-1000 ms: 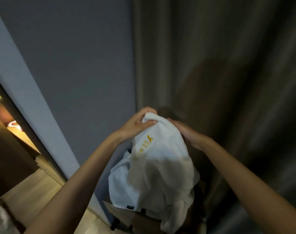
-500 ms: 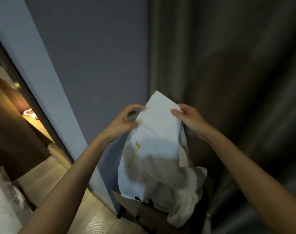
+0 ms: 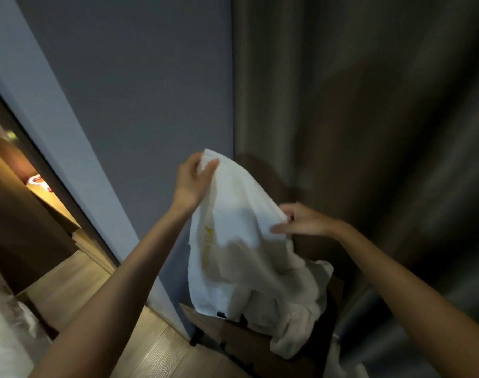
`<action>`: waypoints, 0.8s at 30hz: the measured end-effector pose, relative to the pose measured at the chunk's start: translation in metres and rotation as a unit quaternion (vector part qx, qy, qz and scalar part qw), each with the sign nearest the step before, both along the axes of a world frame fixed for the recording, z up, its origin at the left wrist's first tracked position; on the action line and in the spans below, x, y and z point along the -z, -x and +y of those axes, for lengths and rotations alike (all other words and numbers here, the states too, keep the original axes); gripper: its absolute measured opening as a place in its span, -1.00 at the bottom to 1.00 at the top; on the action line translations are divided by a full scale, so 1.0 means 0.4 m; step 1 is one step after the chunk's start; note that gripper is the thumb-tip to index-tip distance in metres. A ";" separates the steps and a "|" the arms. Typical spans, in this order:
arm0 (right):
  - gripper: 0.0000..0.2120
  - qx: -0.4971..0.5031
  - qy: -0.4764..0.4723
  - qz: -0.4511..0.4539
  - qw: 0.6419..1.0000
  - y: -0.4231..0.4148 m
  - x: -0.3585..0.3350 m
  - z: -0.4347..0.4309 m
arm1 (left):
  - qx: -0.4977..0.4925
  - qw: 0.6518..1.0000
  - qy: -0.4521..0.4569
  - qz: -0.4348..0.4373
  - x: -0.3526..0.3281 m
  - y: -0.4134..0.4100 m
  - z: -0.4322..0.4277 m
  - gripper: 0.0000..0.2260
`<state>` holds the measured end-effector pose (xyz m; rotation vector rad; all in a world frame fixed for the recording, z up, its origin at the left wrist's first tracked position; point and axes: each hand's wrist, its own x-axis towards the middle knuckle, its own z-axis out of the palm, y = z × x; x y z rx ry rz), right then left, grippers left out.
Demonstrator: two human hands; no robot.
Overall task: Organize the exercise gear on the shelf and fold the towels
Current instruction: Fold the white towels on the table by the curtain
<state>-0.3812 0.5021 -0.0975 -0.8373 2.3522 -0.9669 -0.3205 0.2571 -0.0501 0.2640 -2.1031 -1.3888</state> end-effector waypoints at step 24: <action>-0.80 0.073 0.119 0.397 0.907 -0.013 -0.296 -0.065 | 0.215 0.972 0.080 0.052 -0.058 0.070 0.104 -0.98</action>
